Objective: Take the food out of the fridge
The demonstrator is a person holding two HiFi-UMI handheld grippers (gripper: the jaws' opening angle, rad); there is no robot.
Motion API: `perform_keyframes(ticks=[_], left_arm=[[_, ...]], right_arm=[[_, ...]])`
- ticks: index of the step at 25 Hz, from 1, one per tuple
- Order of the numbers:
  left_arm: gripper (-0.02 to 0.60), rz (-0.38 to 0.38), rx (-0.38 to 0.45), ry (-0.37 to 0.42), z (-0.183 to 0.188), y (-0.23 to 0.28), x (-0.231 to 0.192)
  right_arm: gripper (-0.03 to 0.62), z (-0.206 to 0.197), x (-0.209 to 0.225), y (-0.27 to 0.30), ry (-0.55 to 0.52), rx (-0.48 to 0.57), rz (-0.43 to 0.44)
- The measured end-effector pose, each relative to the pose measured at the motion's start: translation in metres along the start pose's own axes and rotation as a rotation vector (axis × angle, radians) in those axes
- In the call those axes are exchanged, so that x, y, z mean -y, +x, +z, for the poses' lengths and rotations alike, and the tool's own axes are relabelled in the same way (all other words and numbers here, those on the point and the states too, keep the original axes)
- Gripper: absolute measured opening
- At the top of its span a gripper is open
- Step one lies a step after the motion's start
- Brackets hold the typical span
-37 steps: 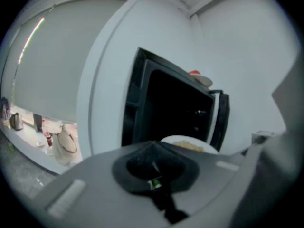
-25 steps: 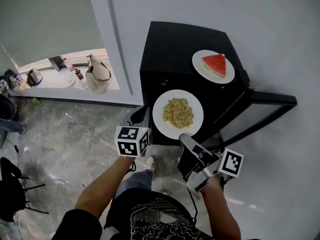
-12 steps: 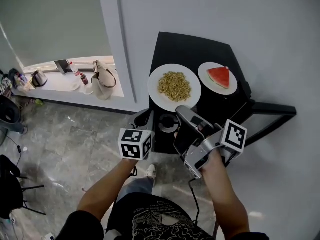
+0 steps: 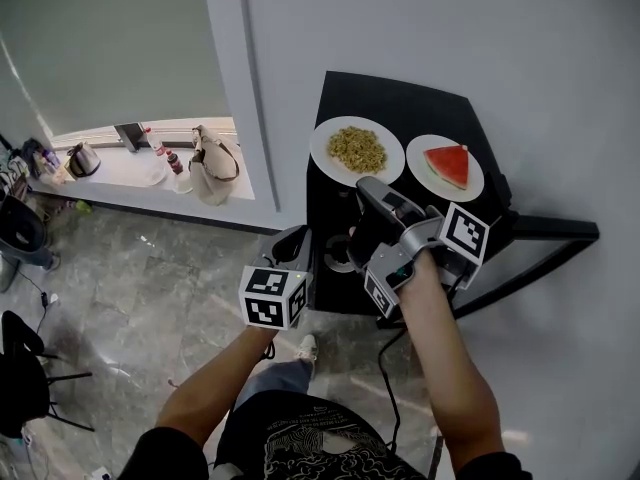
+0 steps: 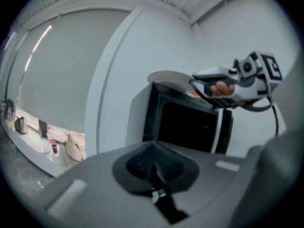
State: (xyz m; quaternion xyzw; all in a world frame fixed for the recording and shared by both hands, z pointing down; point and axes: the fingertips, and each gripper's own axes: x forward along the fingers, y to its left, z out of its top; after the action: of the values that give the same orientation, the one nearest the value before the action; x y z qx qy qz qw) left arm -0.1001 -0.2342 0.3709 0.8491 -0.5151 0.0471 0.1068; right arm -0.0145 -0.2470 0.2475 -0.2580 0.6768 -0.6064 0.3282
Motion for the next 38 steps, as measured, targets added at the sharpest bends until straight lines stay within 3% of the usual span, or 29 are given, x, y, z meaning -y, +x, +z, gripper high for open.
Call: perform_keyframes(ticks=[12,15,19,28,30,32,38], left_arm=[[0.002,-0.004,0.005,-0.006,0.002,-0.006,0.005],[0.002,-0.008,0.012,-0.006,0.003,-0.008,0.006],[0.002,-0.013,0.011,-0.01,0.003,-0.006,0.004],[0.002,-0.021,-0.008,-0.015,0.005,-0.006,0.023],[0.002,-0.039,-0.005,-0.012,0.008,-0.007,0.033],[0.002,-0.062,-0.004,-0.007,0.009,-0.009,0.046],[0.002,-0.14,-0.007,0.024,0.008,-0.015,0.095]], right_arm=[[0.017,0.008,0.007,-0.001,-0.039,0.051,-0.029],[0.019,0.01,0.007,0.0,-0.033,0.062,0.005],[0.097,0.011,0.008,0.001,-0.035,0.061,0.032],[0.098,0.011,-0.001,-0.055,-0.107,0.117,0.099],[0.097,0.012,0.003,-0.072,-0.199,0.129,0.074],[0.09,0.012,0.012,-0.088,-0.36,0.127,0.005],[0.021,0.009,0.045,-0.128,-0.895,0.14,-0.33]])
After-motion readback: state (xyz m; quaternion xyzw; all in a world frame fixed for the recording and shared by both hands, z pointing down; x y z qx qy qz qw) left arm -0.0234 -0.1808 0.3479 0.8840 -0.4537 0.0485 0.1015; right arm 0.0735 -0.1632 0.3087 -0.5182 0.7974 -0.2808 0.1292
